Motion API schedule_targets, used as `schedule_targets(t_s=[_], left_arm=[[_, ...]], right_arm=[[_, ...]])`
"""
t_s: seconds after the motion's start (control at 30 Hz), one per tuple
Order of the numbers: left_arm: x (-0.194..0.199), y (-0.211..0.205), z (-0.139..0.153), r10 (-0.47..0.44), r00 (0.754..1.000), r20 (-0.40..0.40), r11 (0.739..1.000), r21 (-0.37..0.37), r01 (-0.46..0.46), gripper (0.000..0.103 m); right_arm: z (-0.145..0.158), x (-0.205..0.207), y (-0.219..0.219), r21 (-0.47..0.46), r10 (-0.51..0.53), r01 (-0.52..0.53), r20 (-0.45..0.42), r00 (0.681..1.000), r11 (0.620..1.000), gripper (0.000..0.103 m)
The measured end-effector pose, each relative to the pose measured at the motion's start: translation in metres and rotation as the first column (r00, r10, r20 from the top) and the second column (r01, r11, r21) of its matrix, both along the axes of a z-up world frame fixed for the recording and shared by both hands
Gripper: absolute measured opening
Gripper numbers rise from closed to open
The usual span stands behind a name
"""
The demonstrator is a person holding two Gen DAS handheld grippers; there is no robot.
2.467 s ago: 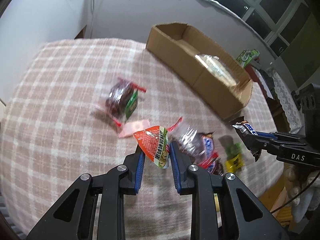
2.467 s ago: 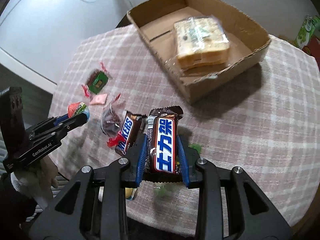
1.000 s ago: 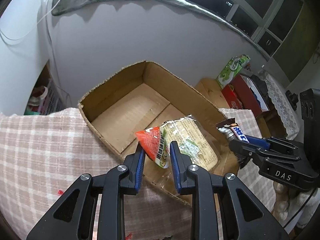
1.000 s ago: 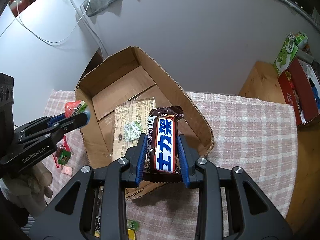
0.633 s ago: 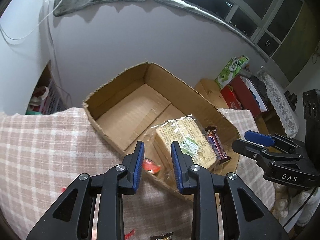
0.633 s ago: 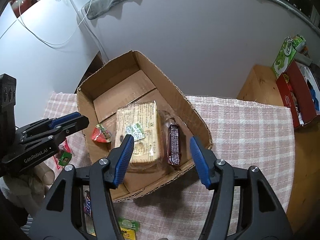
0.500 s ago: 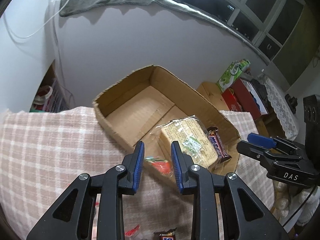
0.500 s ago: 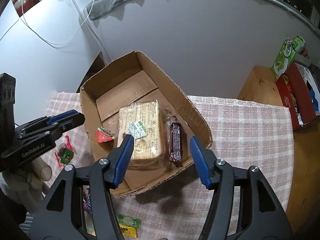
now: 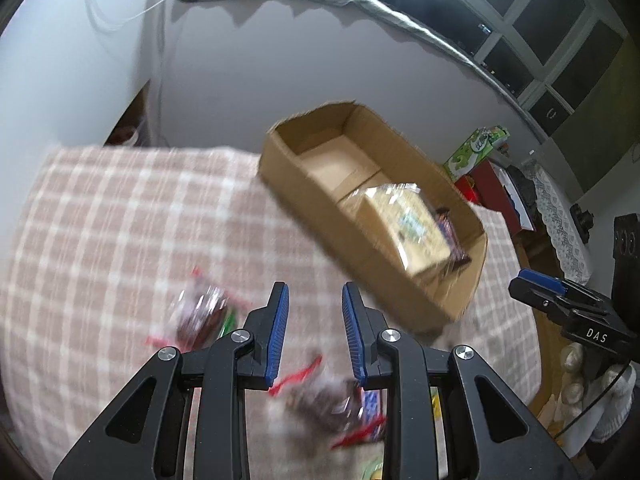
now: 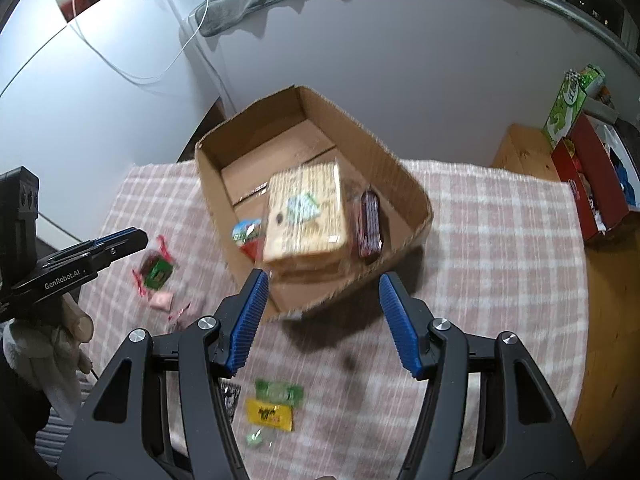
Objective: Organize snacks
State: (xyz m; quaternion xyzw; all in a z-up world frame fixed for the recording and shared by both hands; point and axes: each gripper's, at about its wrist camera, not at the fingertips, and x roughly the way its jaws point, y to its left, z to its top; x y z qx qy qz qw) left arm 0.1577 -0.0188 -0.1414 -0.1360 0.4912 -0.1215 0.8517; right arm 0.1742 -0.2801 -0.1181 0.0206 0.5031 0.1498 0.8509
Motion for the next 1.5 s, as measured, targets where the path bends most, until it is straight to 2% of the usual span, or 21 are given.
schedule_targets(t_s=[0.13,0.33,0.6,0.7,0.77,0.83,1.17,1.37,1.5], left_arm=[[-0.019,0.011,-0.012,0.034,0.998,-0.054,0.998,-0.043,-0.037,0.026],[-0.041,0.015,-0.023,0.050,0.994,-0.094,0.997,-0.059,-0.056,0.026],[-0.056,0.004,-0.034,0.015,0.993,-0.120,0.997,-0.071,-0.024,0.026],[-0.059,0.001,-0.036,0.010,0.992,-0.125,0.997,-0.078,-0.020,0.026],[-0.060,-0.001,-0.037,0.004,0.992,-0.128,0.997,-0.080,-0.014,0.026],[-0.061,-0.003,-0.036,0.003,0.992,-0.125,0.997,-0.078,-0.013,0.026],[-0.065,0.002,-0.042,0.019,0.990,-0.141,0.997,-0.075,-0.030,0.026],[-0.064,0.001,-0.044,0.019,0.989,-0.147,0.996,-0.081,-0.031,0.026],[-0.063,-0.001,-0.043,0.011,0.989,-0.148,0.996,-0.086,-0.024,0.026]], right_arm=[[-0.012,-0.022,0.007,-0.011,0.015,-0.016,-0.027,1.000,1.000,0.061],[-0.036,-0.052,0.014,-0.022,0.032,-0.034,-0.086,0.996,0.999,0.061],[-0.069,-0.076,0.023,-0.036,0.066,-0.073,-0.170,0.983,0.997,0.061],[-0.081,-0.075,0.029,-0.024,0.091,-0.098,-0.214,0.973,0.995,0.059],[-0.088,-0.072,0.032,0.002,0.102,-0.104,-0.246,0.964,0.995,0.046],[-0.092,-0.071,0.035,0.009,0.104,-0.105,-0.254,0.962,0.994,0.042],[-0.105,-0.055,0.040,0.066,0.116,-0.101,-0.308,0.944,0.993,0.038],[-0.105,-0.047,0.050,0.035,0.100,-0.093,-0.284,0.954,0.995,0.038],[-0.104,-0.042,0.064,-0.026,0.105,-0.116,-0.262,0.959,0.993,0.039]])
